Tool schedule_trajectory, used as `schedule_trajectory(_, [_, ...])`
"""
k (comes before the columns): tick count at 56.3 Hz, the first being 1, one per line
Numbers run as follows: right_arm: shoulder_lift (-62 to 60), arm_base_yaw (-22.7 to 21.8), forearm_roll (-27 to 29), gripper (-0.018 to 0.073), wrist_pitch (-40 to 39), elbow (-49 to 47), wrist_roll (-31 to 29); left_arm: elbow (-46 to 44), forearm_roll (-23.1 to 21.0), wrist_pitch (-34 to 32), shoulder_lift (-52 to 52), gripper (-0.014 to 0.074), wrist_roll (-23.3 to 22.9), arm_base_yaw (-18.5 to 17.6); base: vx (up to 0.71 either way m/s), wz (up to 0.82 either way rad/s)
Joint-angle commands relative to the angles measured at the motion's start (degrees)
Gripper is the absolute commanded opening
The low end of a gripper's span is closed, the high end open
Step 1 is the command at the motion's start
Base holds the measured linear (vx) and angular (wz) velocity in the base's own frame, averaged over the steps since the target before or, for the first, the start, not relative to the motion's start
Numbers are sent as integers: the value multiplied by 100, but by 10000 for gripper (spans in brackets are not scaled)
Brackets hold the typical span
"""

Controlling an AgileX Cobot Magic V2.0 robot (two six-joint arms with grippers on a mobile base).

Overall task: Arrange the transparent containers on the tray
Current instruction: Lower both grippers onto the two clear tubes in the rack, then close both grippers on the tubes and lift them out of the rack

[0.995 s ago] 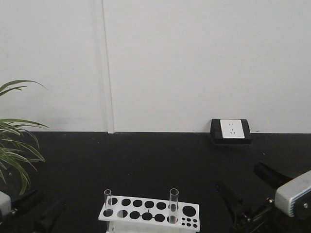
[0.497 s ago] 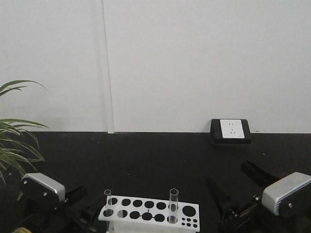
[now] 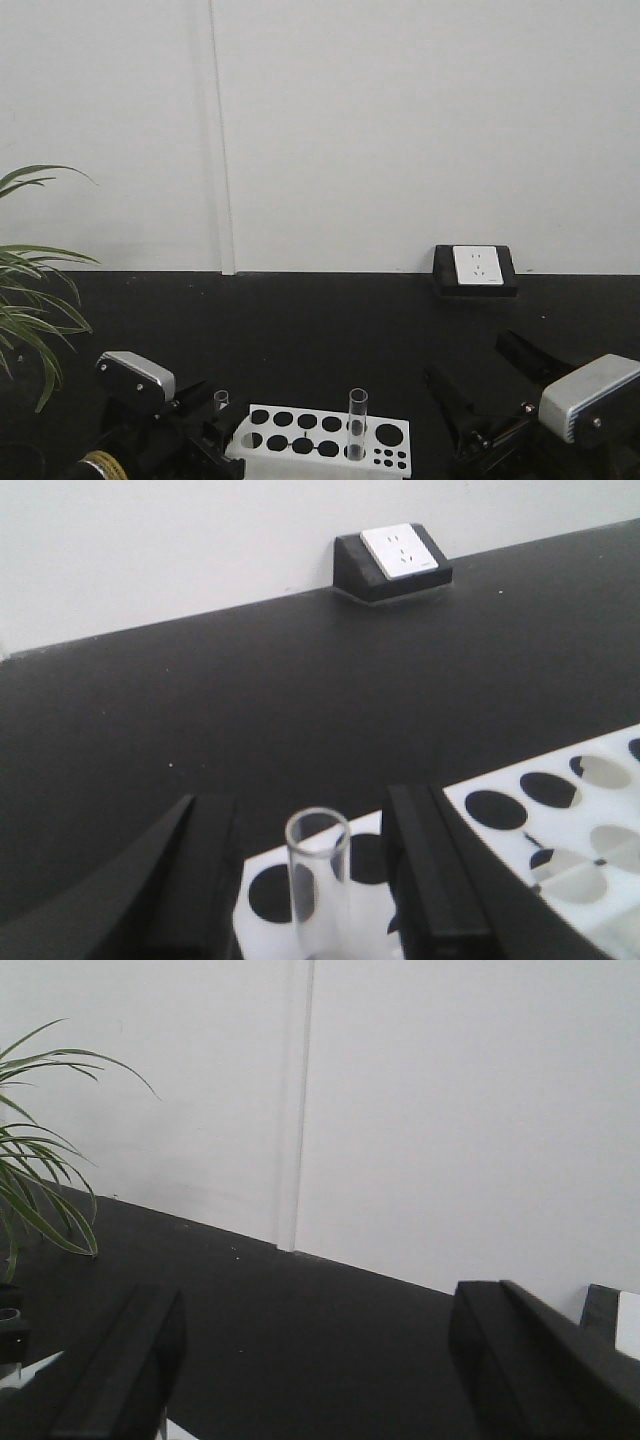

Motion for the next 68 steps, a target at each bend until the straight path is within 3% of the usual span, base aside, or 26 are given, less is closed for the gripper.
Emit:
schedule_trajectory(1, [-114, 5, 36, 585, -494, -167, -29, -161, 2, -637, -114, 439, -48, -36, 0, 0])
schedule_trajectory(16, [-114, 5, 36, 585, -476, -167, -29, -161, 402, -1113, 139, 387, -48, -36, 0, 0])
schedule_trajectory(37, [-114, 5, 36, 585, -476, -167, -29, -161, 362, -1475, 173, -4, -42, -36, 0, 0])
schedule_trajectory(48, [-114, 5, 25, 585, -228, -167, -29, -161, 362, -1522, -193, -6, -48, -30, 0, 0])
schedule_trajectory(54, [-62, 5, -138, 585, 5, -167, -18, -229, 362, -1183, -743, -6, -48, -30, 0, 0])
schedule_trajectory(58, [78, 5, -491, 585, -1, -177, 48, -418, 362, -604, -1185, -4, -48, -30, 0, 0])
schedule_trajectory(68, [581, 12, -1492, 585, -207, -320, 923, -1057, 367, 985, -2161, -4, -43, -30, 0, 0])
